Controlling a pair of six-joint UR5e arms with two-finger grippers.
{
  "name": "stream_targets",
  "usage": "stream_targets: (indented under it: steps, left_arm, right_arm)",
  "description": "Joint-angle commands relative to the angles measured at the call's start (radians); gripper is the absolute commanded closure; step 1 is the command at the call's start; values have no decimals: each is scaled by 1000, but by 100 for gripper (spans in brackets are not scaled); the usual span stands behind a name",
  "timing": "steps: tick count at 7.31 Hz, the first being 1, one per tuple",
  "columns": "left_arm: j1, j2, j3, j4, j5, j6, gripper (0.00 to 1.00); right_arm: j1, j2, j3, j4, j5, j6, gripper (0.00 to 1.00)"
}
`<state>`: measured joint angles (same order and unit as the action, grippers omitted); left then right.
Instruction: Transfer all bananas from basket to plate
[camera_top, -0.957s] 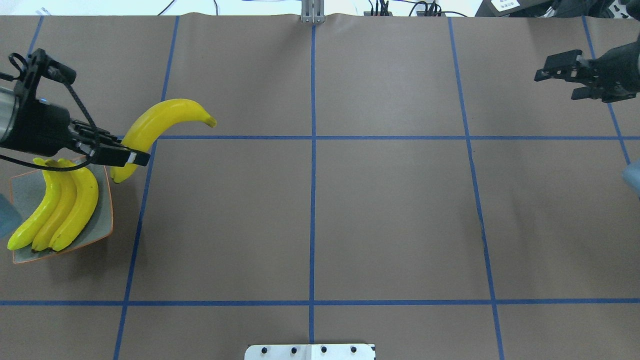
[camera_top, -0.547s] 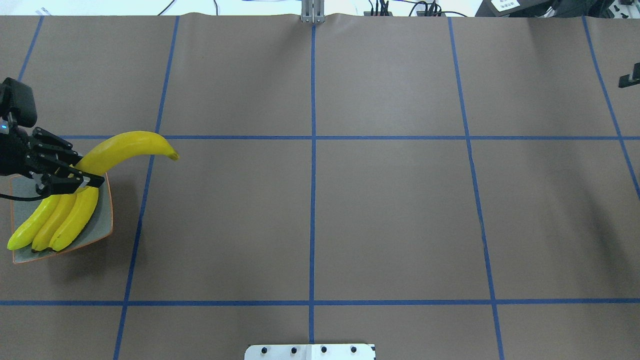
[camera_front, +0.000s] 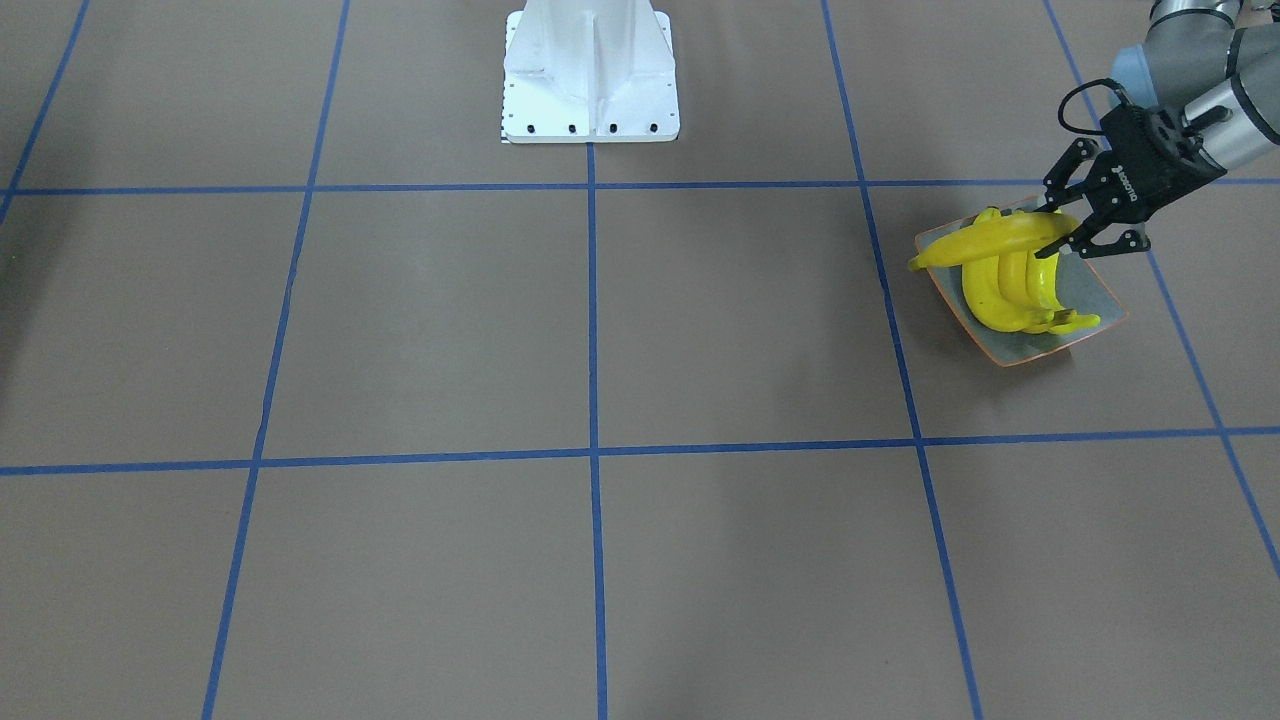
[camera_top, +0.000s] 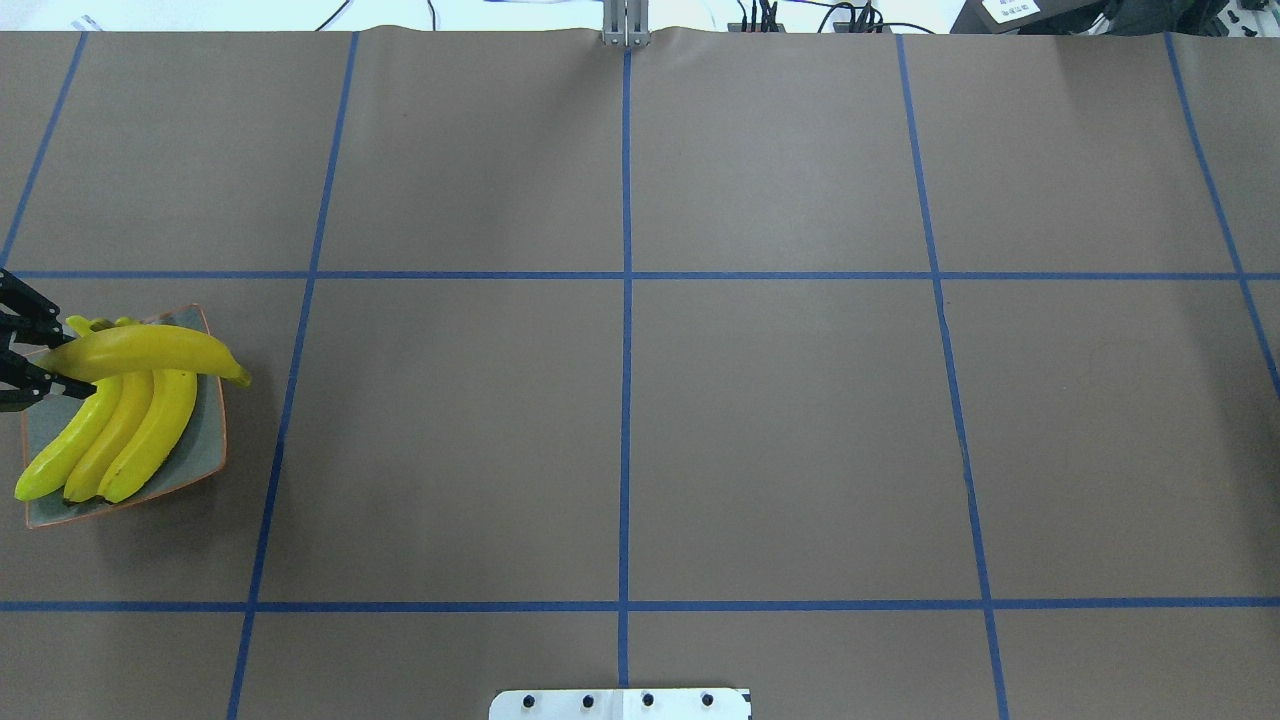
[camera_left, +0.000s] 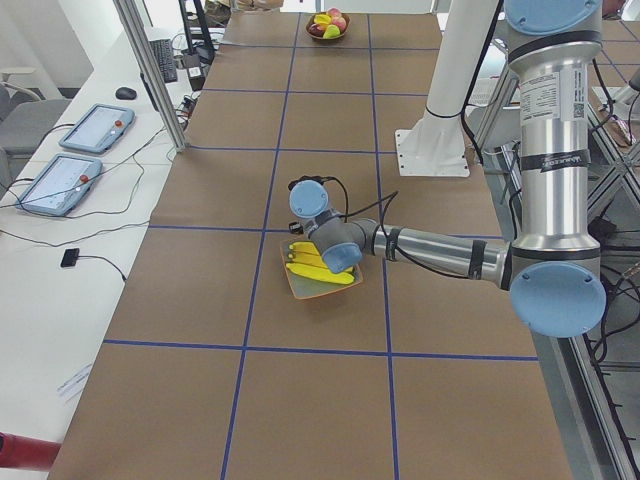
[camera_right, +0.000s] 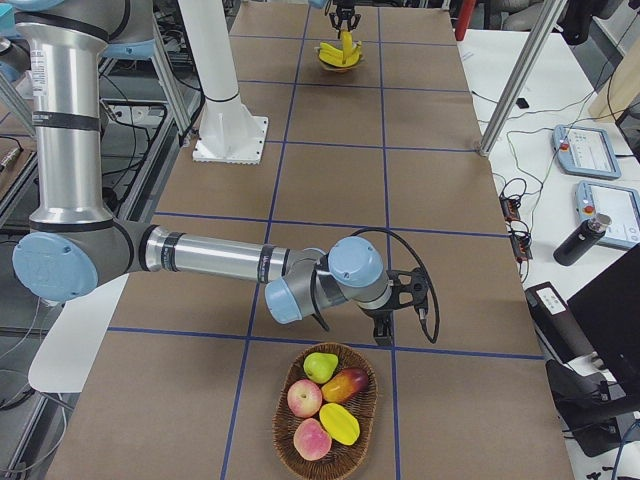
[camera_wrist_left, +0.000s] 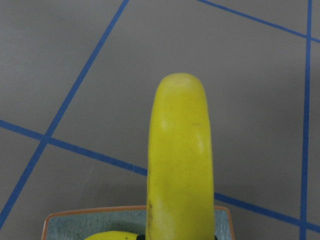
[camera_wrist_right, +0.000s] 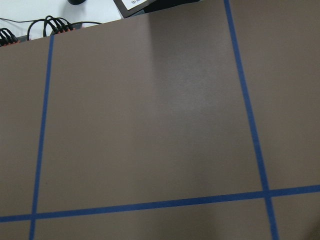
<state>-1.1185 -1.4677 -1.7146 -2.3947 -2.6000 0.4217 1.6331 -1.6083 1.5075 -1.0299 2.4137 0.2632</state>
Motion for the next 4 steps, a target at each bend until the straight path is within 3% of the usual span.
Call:
stream_targets:
  steps: [1, 4]
  left_arm:
    - [-9, -3, 126, -1, -48, 196, 100]
    - [-4, -14, 233, -58, -93, 232, 100]
  right_arm:
    - [33, -15, -23, 1, 4, -76, 0]
    - [63, -31, -23, -1, 13, -117, 0]
